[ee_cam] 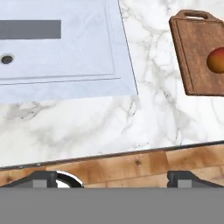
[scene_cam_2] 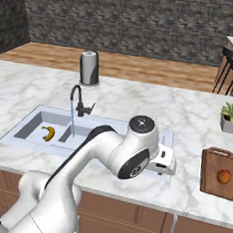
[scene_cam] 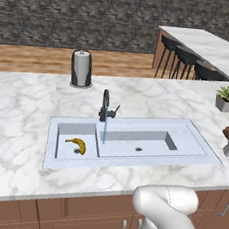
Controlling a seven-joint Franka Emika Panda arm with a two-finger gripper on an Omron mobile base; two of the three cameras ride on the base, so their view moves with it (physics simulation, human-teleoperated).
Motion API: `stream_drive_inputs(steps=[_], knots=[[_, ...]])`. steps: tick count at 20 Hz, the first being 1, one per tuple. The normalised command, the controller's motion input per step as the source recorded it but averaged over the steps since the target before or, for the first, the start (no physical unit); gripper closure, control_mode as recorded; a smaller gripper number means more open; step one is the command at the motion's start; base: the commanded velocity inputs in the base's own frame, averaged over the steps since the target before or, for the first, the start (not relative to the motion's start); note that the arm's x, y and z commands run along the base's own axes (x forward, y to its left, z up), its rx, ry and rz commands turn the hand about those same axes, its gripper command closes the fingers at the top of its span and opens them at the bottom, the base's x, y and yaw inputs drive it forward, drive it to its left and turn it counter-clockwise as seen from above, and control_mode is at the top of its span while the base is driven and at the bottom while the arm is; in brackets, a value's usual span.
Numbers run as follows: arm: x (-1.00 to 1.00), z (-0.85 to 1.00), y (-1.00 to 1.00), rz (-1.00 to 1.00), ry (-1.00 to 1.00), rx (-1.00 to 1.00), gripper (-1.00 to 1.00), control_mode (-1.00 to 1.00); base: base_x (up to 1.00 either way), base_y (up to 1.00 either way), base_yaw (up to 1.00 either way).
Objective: Pick the banana, mango from the sink and place them on the cutting board to airdry. Then turn off the sink faucet.
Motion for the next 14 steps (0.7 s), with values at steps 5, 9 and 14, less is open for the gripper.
stream_drive_inputs(steps=[5,9,14], knots=[[-0.01,0.38,0.15,0.0,0.17,0.34,-1.0,-1.0,0.0,0.0,0.0],[-0.01,0.49,0.43,0.0,0.09,0.2,-1.0,-1.0,0.0,0.0,0.0],[0.0,0.59,0.49,0.01,0.08,0.09,-1.0,-1.0,0.0,0.0,0.0]])
